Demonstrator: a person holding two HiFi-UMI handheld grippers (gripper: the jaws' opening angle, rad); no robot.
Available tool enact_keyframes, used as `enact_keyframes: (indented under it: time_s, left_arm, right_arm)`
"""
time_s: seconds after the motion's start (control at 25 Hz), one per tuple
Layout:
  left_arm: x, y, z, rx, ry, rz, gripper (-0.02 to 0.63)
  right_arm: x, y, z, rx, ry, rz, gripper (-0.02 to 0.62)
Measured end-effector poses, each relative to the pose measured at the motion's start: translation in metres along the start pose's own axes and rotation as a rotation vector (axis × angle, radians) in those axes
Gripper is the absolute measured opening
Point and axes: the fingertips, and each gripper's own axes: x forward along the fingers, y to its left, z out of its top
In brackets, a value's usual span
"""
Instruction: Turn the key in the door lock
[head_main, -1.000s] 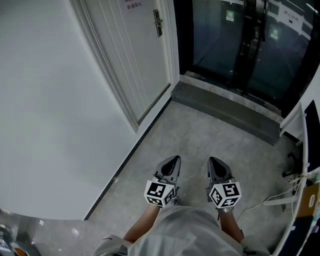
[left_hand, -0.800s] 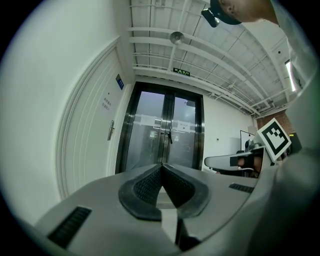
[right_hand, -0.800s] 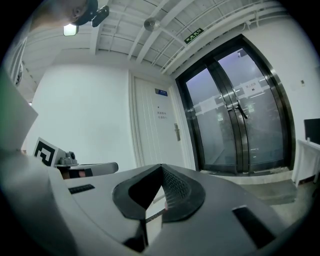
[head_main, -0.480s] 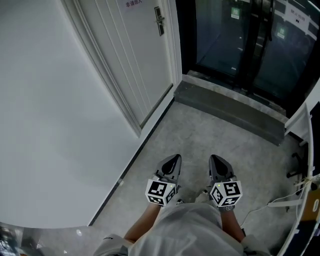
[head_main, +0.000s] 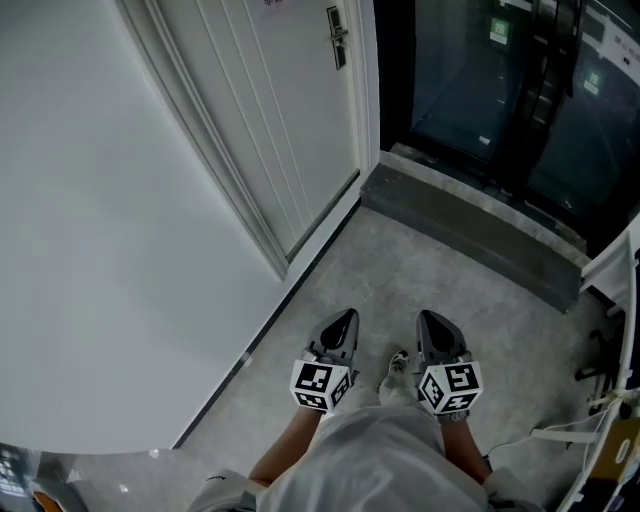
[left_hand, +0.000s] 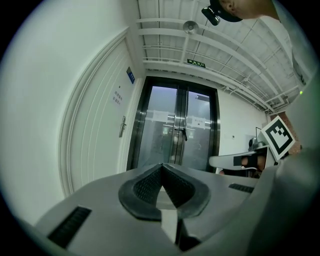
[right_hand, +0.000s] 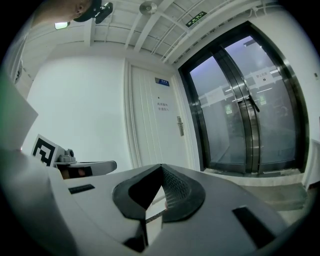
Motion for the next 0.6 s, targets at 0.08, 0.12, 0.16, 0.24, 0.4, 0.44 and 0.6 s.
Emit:
enact_keyframes:
  time_s: [0.08,0.12,0.16,0.24,0.4,0.44,0.6]
  left_arm:
    - [0.024,0.006,0.004,0.003,-0.002,0.002,0.008]
    - [0.036,0.011,0.007,0.007,-0.004,0.003,0.008]
    - [0.049,0.017,0.010,0.011,-0.007,0.006,0.008]
    - [0.076,0.029,0.018,0.010,-0.017,0.021,0.008]
    - [0.127,0.040,0.030,0.002,-0.030,0.046,0.008]
    - [0.141,0.042,0.032,0.002,-0.030,0.049,0.009]
    - [0.192,0.041,0.040,0.008,-0.036,0.052,0.008]
  right_arm:
    - [0.022,-0.015,0.004,0.003,0.006,0.009,-0.011]
    - [0.033,-0.022,0.007,0.003,0.008,0.014,-0.011]
    - [0.046,-0.029,0.011,0.001,0.009,0.019,-0.011]
    - [0.072,-0.042,0.019,-0.009,0.015,0.036,-0.011]
    - [0.111,-0.076,0.035,-0.025,0.021,0.066,-0.011]
    - [0.120,-0.086,0.039,-0.023,0.022,0.068,-0.011]
    - [0.155,-0.127,0.054,-0.025,0.024,0.079,-0.011]
